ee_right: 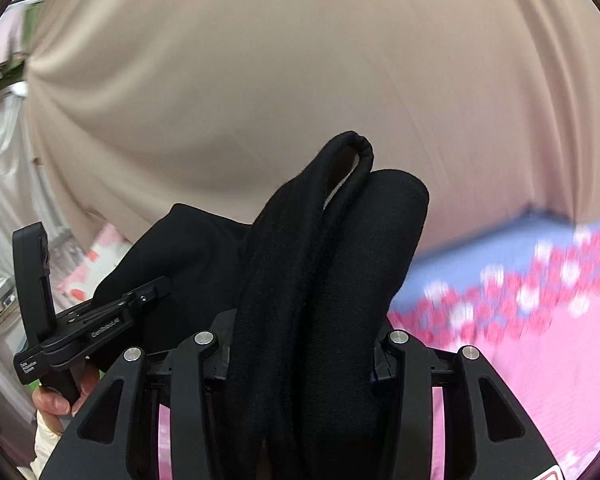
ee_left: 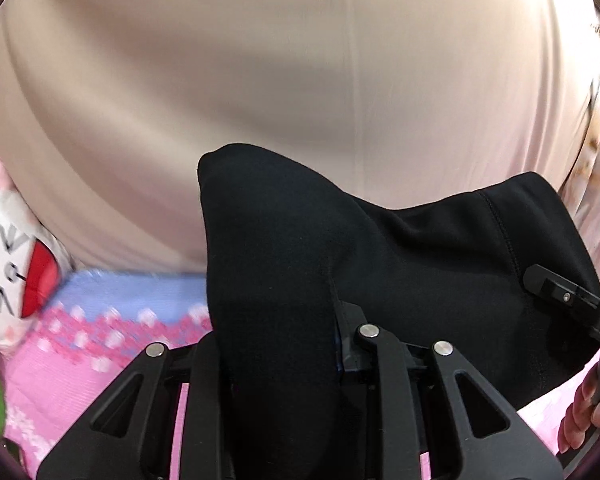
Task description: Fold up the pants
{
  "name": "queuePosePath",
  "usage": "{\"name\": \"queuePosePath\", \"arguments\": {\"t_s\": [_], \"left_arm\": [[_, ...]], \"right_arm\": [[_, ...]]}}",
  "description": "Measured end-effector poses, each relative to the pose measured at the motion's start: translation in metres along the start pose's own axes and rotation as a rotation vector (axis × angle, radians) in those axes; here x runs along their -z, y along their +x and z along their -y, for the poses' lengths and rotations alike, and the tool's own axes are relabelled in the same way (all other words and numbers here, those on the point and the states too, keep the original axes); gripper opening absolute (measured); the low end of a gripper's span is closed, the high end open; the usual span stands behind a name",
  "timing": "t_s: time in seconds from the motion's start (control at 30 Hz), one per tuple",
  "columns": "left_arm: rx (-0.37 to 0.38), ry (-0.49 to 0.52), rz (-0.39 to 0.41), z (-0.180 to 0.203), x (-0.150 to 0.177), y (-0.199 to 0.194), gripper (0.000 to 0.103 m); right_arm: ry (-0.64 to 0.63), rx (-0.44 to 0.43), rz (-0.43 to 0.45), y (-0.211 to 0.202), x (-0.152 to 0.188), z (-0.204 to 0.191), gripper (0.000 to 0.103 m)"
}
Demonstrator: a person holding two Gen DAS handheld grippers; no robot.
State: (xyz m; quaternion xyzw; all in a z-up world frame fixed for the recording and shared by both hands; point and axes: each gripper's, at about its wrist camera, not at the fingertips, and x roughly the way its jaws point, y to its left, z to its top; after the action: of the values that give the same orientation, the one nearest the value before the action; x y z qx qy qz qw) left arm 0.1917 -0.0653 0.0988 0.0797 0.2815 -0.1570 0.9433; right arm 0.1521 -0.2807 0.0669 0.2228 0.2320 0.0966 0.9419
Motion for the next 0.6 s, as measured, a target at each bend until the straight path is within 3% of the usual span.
{"name": "queuePosePath", "arguments": {"t_s": [0.13,0.2,0.23,0.3,0.37,0.43,0.47,0.5,0.57,0.6], "left_arm": [[0.031,-0.014,-0.145,-0.002,0.049,0.082,0.024],[0.035,-0.042,-0.226,-0.008,0.074,0.118,0.029],[0.028,-0.079,-0.248,-0.017,0.088,0.130,0.044],[0.093,-0.173,-0.209,-0.039,0.096,0.119,0.049],[0.035,-0.220,-0.182,-0.062,0.089,0.090,0.048],[-0.064,-0.238,-0.098,-0.075,0.075,0.058,0.050],[-0.063,-0.247,-0.065,-0.075,0.065,0.046,0.053],[-0.035,-0.257,-0.052,-0.070,0.057,0.040,0.054],[0.085,-0.280,-0.038,-0.052,0.042,0.037,0.070],[0.110,-0.279,-0.038,-0.039,0.039,0.040,0.075]], "right_arm": [[0.098,0.052,-0.137,0.060,0.039,0.053,0.044],[0.151,0.110,-0.242,0.090,0.066,0.082,0.056],[0.166,0.159,-0.280,0.098,0.075,0.093,0.058],[0.240,0.114,-0.267,0.087,0.081,0.116,0.059],[0.212,0.210,-0.182,0.055,0.068,0.116,0.063],[0.110,0.277,-0.054,0.020,0.049,0.098,0.057],[0.072,0.235,-0.044,0.015,0.041,0.085,0.039],[0.045,0.203,-0.056,0.016,0.035,0.073,0.030],[-0.025,0.129,-0.108,0.033,0.029,0.045,0.025],[-0.054,0.106,-0.129,0.045,0.029,0.035,0.024]]}}
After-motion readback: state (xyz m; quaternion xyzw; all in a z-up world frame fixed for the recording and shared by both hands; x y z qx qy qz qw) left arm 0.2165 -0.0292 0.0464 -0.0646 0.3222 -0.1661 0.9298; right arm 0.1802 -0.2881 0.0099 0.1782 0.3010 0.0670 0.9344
